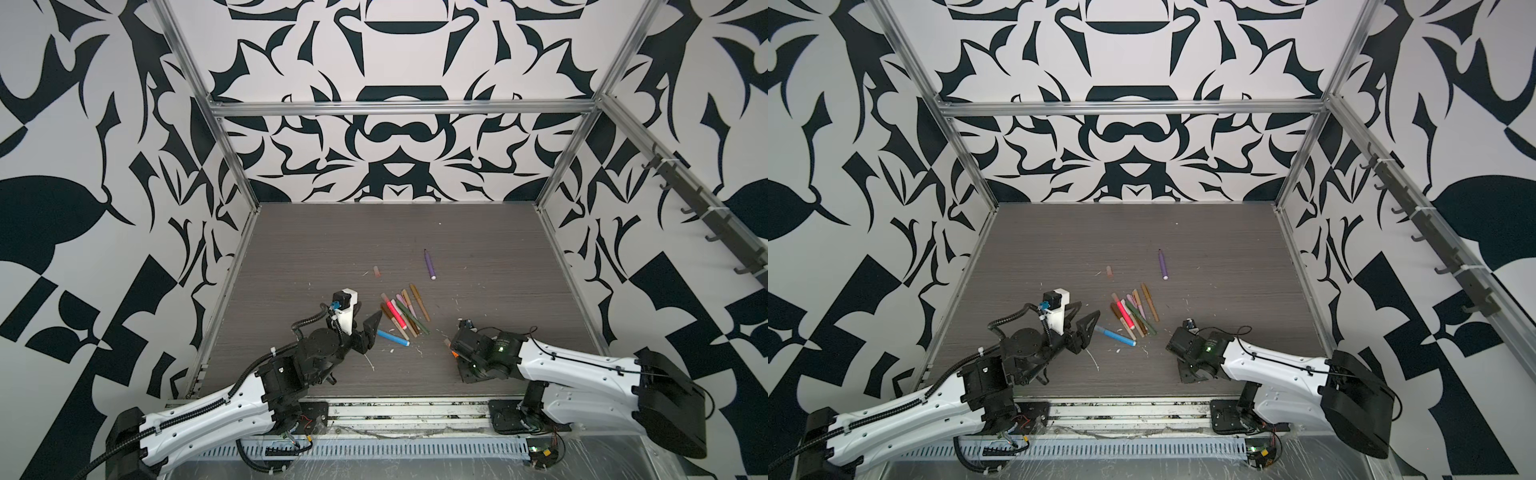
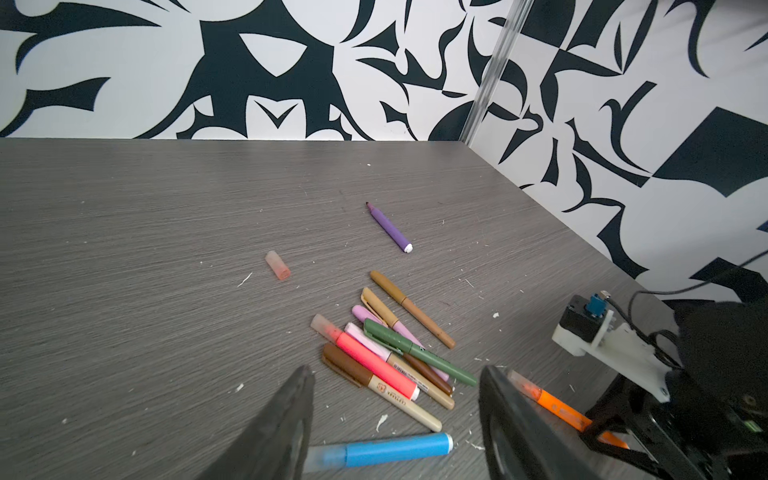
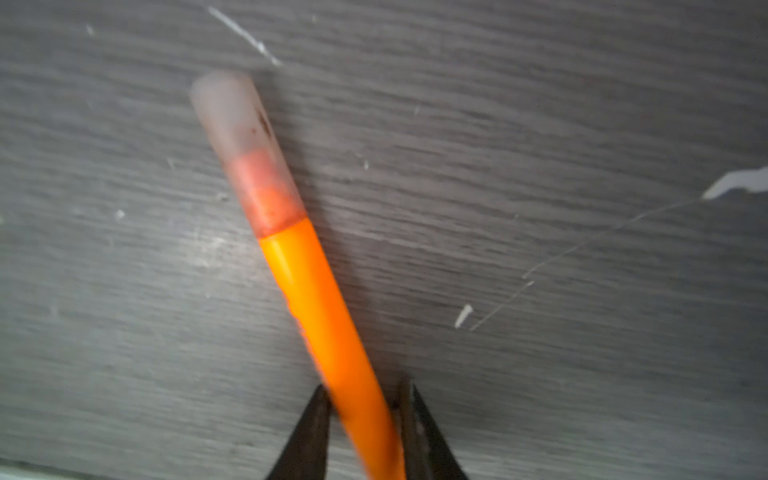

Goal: Open the pen caps

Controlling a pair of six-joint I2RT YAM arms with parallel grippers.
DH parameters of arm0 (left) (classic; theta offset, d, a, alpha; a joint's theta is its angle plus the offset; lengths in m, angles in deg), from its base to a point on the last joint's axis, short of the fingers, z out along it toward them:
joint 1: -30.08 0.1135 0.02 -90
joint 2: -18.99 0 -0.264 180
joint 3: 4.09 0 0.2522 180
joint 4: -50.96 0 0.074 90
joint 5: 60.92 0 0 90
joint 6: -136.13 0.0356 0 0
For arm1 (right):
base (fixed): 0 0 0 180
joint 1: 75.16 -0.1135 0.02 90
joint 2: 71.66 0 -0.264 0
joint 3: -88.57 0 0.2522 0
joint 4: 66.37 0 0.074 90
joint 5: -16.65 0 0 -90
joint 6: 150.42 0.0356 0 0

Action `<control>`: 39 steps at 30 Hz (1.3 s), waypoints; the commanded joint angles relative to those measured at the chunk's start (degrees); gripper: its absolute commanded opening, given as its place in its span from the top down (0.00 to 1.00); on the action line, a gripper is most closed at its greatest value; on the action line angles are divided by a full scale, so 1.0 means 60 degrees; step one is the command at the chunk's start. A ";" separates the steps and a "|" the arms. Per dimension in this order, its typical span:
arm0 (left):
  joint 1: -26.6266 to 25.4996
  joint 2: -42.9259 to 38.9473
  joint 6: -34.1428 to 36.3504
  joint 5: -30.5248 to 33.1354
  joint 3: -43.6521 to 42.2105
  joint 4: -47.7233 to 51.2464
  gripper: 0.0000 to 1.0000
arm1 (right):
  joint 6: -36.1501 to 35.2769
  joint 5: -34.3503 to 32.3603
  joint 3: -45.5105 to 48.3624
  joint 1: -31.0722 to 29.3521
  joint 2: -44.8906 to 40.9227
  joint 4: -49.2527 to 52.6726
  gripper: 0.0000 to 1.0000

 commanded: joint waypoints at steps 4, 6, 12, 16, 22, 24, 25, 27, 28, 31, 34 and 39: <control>0.0028 0.0665 -0.0733 0.0588 0.0564 0.0065 0.25 | 0.0281 -0.0445 0.0270 -0.0077 -0.0638 -0.0170 0.86; 0.0030 0.0781 -0.0797 0.0596 0.0655 0.0179 0.23 | 0.0139 -0.0386 0.0199 -0.0065 -0.1174 -0.0211 0.89; 0.0044 0.1416 -0.1267 0.0212 0.0663 -0.0456 0.00 | -0.0432 0.0688 -0.0126 -0.0063 -0.2135 -0.1242 0.96; 0.0212 0.2262 -0.3026 -0.1007 0.1348 0.0022 0.00 | -0.0412 0.1528 -0.0333 -0.0074 -0.2239 -0.1937 1.00; 0.0942 0.3490 -0.5425 -0.3791 0.1993 -0.0334 0.24 | -0.0137 0.2404 -0.0366 -0.0063 -0.2371 -0.3102 1.00; 0.1491 0.3956 -0.6449 -0.4876 0.2123 -0.0493 0.32 | -0.0164 0.2546 -0.0569 -0.0063 -0.2266 -0.3250 1.00; 0.1697 0.4218 -0.6882 -0.5340 0.2107 -0.0760 0.36 | -0.0207 0.2548 -0.0724 -0.0054 -0.2200 -0.3247 1.00; 0.1949 0.4701 -0.7407 -0.6105 0.2081 -0.1428 0.40 | -0.0269 0.2525 -0.0959 -0.0064 -0.2055 -0.3240 1.00; 0.1974 0.4923 -0.7558 -0.6336 0.2140 -0.1677 0.40 | -0.0311 0.2530 -0.1077 -0.0063 -0.1956 -0.3240 1.00; 0.1983 0.5603 -0.7650 -0.6819 0.2575 -0.1638 0.47 | -0.0362 0.2530 -0.1320 -0.0063 -0.1710 -0.3232 1.00; 0.1974 0.6108 -0.7734 -0.7253 0.2827 -0.1791 0.54 | -0.0401 0.2564 -0.1495 -0.0059 -0.1605 -0.3280 1.00; 0.1974 0.6526 -0.7834 -0.7318 0.2919 -0.2096 0.56 | -0.0546 0.2541 -0.1763 -0.0059 -0.1455 -0.3063 1.00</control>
